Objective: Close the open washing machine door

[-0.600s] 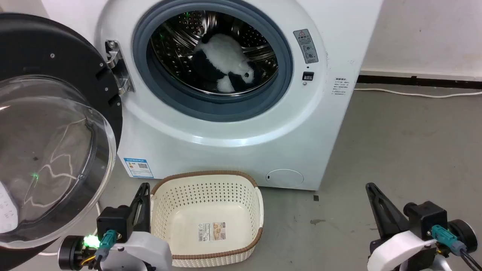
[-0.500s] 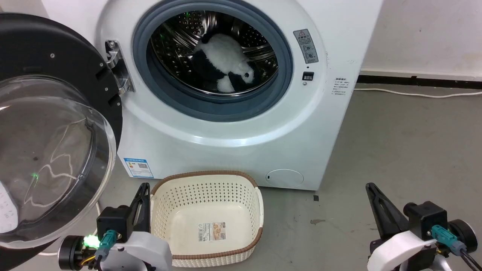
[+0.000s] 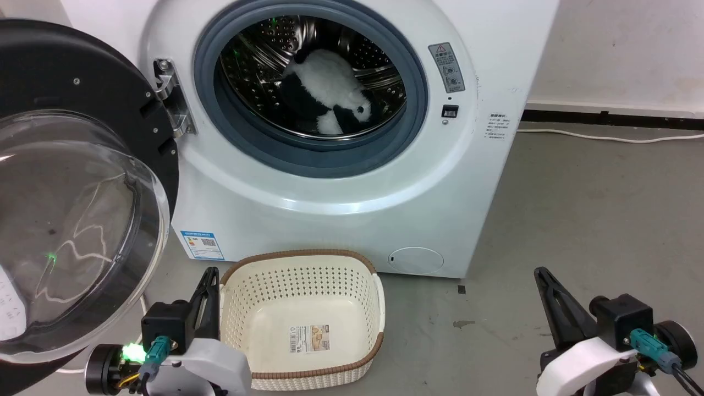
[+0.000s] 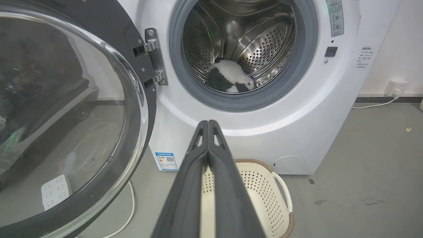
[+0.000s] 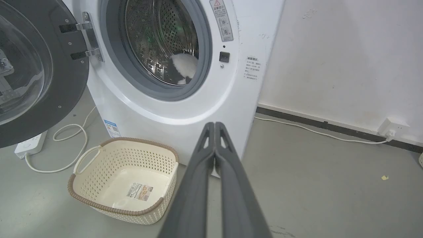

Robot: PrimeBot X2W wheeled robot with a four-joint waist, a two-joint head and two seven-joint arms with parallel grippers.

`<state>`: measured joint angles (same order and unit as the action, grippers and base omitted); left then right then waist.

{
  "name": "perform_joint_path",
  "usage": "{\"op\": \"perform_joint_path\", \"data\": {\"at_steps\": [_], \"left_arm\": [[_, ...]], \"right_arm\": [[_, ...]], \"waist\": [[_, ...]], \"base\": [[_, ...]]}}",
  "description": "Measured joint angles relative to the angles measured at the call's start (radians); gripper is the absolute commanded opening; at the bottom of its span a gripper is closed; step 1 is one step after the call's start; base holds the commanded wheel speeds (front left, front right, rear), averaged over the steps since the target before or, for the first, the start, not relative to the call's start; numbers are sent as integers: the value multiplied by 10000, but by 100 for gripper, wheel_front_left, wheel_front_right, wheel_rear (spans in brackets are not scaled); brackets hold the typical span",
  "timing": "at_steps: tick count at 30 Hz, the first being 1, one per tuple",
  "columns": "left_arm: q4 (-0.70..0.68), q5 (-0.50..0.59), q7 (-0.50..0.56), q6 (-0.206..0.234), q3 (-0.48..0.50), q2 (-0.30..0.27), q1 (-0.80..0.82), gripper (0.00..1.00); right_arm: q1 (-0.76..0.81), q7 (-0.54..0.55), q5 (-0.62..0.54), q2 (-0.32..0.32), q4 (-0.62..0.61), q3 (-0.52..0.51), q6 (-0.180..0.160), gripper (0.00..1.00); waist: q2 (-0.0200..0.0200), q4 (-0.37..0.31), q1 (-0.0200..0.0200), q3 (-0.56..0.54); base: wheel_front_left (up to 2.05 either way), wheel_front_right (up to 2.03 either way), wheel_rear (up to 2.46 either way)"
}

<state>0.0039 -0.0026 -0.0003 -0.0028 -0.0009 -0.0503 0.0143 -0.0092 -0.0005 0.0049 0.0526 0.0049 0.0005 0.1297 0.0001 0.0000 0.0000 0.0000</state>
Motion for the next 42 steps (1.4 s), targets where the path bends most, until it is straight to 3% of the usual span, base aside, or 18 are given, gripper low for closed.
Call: {"op": "perform_joint_path", "data": {"at_steps": [8, 9, 26, 42], "left_arm": [[0, 0, 0, 0, 2, 0, 0, 0], [8, -2, 0, -2, -8, 0, 4, 100], [8, -2, -249, -2, -247, -4, 7, 100], [-2, -6, -596, -4, -535, -119, 1, 100]], "right_arm": [[0, 0, 0, 0, 0, -2, 0, 0], [-1, 0, 4, 0, 4, -4, 0, 100], [5, -242, 128, 0, 12, -61, 0, 100], [216, -596, 153, 0, 67, 169, 0, 100]], "waist": [[0, 0, 0, 0], [0, 0, 0, 0], [0, 173, 0, -30], [0, 1160, 0, -178]], "base": [[0, 0, 0], [0, 0, 0], [0, 0, 0], [0, 0, 0]]}}
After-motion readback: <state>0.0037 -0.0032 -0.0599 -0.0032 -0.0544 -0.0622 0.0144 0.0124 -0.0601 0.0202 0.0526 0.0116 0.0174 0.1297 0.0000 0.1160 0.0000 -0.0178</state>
